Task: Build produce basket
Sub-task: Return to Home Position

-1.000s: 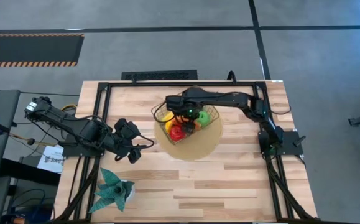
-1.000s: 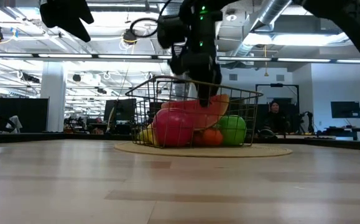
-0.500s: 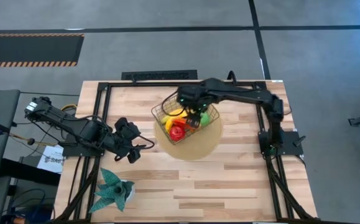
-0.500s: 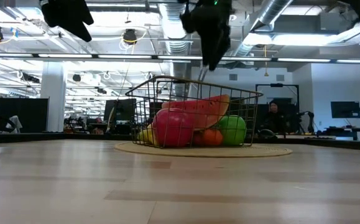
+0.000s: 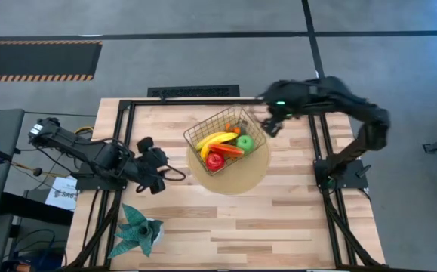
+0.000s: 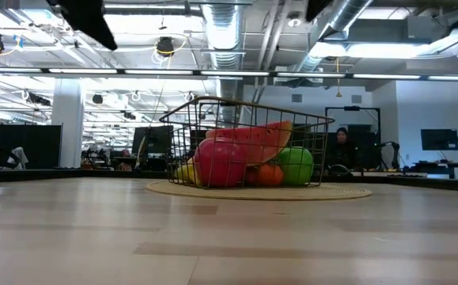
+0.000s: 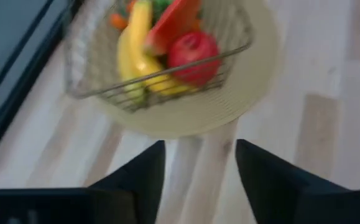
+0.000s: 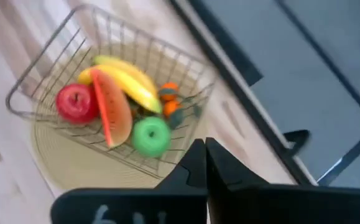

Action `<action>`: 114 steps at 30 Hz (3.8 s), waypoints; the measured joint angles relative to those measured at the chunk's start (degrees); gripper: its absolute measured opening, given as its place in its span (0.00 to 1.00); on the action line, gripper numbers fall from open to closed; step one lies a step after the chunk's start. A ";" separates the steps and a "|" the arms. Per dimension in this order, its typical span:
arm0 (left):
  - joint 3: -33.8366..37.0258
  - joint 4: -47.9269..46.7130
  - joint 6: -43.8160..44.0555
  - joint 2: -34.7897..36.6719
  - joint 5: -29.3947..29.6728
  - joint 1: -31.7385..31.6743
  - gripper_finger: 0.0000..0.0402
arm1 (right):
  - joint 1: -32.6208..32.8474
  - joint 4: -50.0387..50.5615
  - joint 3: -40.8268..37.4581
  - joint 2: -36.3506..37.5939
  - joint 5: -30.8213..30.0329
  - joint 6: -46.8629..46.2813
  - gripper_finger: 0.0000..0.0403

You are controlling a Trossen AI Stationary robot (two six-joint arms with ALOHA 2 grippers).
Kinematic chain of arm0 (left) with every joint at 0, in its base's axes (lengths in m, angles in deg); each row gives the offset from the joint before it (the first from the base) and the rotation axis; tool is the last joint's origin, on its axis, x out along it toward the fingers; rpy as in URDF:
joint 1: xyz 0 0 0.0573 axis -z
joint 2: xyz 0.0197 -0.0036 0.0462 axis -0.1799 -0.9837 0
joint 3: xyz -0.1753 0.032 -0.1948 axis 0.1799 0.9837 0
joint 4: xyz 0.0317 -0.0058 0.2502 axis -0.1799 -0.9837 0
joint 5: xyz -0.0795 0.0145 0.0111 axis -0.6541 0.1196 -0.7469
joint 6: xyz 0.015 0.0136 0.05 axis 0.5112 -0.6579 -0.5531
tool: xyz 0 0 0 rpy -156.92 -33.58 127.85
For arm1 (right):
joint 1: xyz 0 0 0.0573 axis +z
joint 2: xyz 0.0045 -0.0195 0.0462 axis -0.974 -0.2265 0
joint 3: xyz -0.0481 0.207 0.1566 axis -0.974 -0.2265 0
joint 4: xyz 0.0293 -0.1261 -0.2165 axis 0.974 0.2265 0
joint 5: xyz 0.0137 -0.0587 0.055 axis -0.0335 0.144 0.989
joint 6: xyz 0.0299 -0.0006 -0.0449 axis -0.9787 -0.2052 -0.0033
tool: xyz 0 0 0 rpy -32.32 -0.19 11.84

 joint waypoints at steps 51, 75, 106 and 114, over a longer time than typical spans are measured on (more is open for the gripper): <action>42.02 43.25 -5.79 43.32 -20.85 -22.87 0.00 | 10.01 -93.09 -104.13 80.47 11.12 -9.39 0.00; 56.46 51.78 -7.25 63.20 -13.55 -16.26 0.00 | 10.05 -80.38 -104.10 91.21 11.46 -7.12 0.00; 56.40 50.50 -8.38 63.20 -12.27 -18.67 0.00 | 1.15 -88.81 -116.07 91.22 12.71 -12.33 0.00; 56.40 50.45 -8.72 63.20 -12.49 -18.68 0.00 | 0.91 -88.18 -116.08 91.19 12.72 -12.74 0.00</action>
